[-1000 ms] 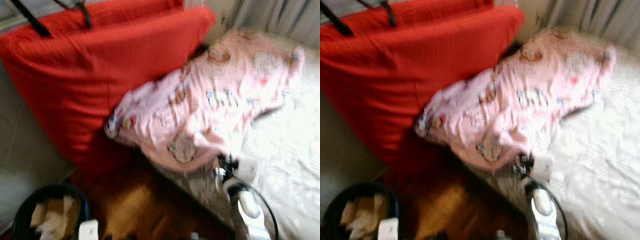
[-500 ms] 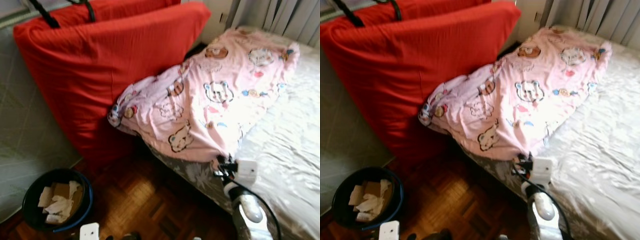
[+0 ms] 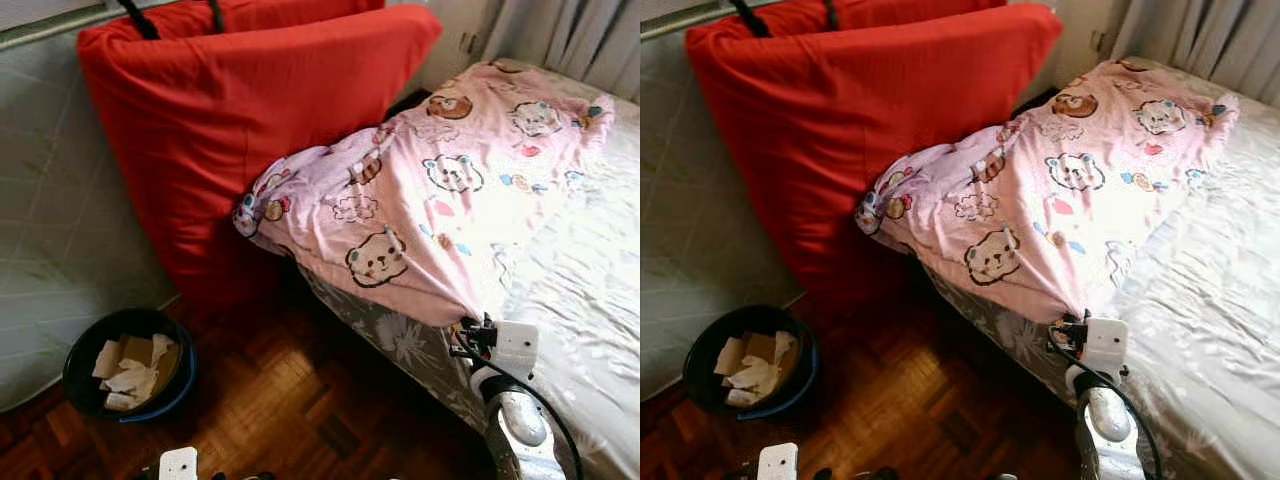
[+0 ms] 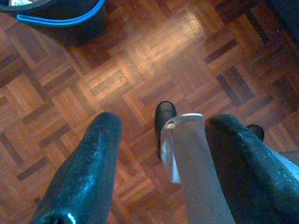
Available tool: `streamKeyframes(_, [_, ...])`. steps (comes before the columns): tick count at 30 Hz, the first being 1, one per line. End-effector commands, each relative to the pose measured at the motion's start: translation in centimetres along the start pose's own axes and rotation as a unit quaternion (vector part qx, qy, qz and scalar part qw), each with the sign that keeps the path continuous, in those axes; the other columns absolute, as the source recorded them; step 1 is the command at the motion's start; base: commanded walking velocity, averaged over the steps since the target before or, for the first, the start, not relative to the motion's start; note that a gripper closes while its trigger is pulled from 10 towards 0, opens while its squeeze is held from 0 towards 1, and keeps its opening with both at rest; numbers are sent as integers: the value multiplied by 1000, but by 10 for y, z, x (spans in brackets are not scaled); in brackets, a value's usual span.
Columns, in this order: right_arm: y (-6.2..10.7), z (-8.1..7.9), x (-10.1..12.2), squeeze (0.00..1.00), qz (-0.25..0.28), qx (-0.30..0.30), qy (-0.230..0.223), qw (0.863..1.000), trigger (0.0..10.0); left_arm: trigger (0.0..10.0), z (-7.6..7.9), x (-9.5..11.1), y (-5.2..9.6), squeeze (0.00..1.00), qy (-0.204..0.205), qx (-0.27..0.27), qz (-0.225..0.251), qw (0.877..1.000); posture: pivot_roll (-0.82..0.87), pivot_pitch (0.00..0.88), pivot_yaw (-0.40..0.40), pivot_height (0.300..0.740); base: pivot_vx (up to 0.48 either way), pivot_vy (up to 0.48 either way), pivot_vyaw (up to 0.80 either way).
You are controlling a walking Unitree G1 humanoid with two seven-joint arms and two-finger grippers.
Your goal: Clean up the room
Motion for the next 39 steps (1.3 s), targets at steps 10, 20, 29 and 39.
streamKeyframes(10, [3, 7, -11, 957, -22, -13, -7, 1000, 10000, 10000, 1, -9, 3, 0, -3, -2, -18, 1000, -82, 177, -30, 736, 0, 0, 0])
streamKeyframes(20, [6, 7, -20, 961, -38, -9, -6, 999, 10000, 10000, 1, -9, 3, 0, -4, -3, -18, 1000, -82, 177, -30, 736, 0, 0, 0])
streamKeyframes(29, [8, 8, -31, 369, -66, 1, -15, 998, 10000, 10000, 0, -9, 3, 0, -4, -3, -19, 1000, -88, 175, -29, 736, 0, 0, 0])
streamKeyframes(39, [35, 22, -92, 0, -227, -19, -9, 974, 10000, 10000, 2, -4, 0, 0, -9, -7, -21, 1000, -89, 156, -16, 736, 0, 0, 0])
Point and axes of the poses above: a point about 5 cm out from each wrist's last joint towards the gripper, its own y axis pointing back from the gripper into the wrist, its own x axis along the axis of the wrist's last joint, z = x × y, the point moved 1 cm from there along -y, pointing out of the wrist towards the gripper, and after that the axes turned 14 degrees about -y, right-handed, at the moved point
